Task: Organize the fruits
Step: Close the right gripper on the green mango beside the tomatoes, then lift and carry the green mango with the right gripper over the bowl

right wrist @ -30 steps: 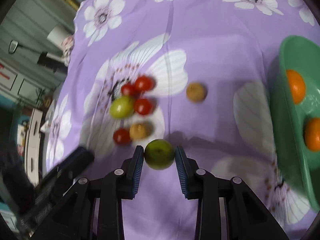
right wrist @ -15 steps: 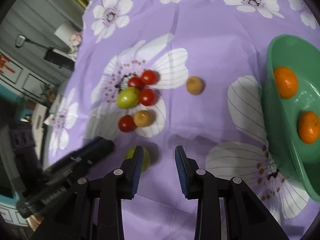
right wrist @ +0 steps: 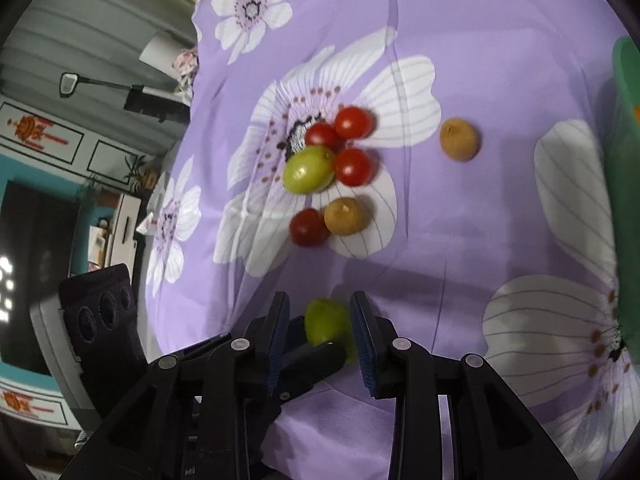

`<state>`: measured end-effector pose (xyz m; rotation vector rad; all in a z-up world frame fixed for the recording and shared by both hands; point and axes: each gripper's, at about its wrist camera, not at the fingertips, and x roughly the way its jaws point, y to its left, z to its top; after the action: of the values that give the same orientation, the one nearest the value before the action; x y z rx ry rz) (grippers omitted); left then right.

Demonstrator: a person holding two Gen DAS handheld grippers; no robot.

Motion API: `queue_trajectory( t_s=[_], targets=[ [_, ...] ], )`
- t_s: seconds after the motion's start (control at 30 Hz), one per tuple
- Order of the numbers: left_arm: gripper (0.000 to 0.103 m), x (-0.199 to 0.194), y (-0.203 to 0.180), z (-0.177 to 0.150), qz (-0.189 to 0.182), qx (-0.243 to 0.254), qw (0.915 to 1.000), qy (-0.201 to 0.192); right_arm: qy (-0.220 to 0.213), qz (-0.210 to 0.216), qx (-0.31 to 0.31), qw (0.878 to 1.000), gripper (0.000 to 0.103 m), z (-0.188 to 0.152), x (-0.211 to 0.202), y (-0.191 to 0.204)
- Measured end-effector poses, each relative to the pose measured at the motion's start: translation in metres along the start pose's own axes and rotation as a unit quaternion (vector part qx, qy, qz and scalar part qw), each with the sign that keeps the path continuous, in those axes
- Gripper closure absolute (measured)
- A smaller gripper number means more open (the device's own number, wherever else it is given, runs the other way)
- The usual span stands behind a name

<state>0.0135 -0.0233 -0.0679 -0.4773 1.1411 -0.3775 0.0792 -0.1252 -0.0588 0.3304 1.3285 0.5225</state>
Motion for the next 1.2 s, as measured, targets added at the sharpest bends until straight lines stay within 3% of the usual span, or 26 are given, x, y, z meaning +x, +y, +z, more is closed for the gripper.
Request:
queue_trajectory(
  t_s=[0.73, 1.2],
  targets=[
    [0.070, 0.010, -0.011, 0.006, 0.030, -0.003, 0.9995, -0.010, 0.014, 0.000, -0.001, 1.000, 0.067, -0.001, 0.006, -0.014],
    [0.070, -0.027, -0.072, 0.017, 0.041, 0.085, 0.9912, -0.093, -0.091, 0.022, -0.040, 0.995, 0.067, -0.004, -0.066, 0.005]
  ],
)
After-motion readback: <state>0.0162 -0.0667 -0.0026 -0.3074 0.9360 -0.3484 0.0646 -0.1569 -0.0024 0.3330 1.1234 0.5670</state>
